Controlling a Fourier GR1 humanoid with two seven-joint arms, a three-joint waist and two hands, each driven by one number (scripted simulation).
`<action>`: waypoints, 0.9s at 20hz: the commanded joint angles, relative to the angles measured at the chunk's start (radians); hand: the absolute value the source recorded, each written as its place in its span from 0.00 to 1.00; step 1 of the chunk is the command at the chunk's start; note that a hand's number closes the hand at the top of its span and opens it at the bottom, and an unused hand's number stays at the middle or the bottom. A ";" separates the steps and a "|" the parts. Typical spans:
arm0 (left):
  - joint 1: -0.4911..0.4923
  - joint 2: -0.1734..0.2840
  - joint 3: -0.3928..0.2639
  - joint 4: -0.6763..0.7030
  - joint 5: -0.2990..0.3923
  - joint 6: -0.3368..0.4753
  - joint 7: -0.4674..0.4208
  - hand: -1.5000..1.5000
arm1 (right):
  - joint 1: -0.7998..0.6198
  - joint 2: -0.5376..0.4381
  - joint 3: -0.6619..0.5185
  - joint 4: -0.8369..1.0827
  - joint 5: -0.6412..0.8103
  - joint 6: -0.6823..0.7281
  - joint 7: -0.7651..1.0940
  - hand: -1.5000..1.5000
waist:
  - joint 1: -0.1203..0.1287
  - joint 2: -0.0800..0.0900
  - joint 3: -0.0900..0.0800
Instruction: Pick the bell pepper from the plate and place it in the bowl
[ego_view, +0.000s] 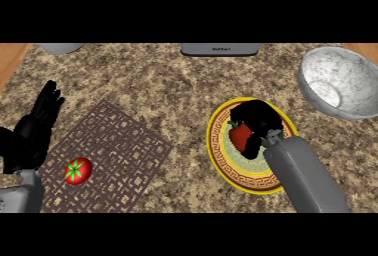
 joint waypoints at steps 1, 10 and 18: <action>-0.030 -0.003 0.006 0.042 -0.011 0.009 0.004 0.50 | 0.011 -0.029 -0.109 -0.054 -0.022 -0.047 0.077 1.00 | -0.009 0.002 0.001; 0.005 0.017 0.032 0.019 0.000 -0.012 -0.009 0.50 | 0.009 -0.077 -0.183 -0.508 0.019 -0.066 0.247 1.00 | -0.018 -0.007 0.000; 0.020 -0.043 -0.021 -0.004 -0.045 0.019 -0.014 0.50 | -0.052 -0.119 -0.399 -0.708 -0.111 0.016 0.340 1.00 | -0.002 0.001 0.001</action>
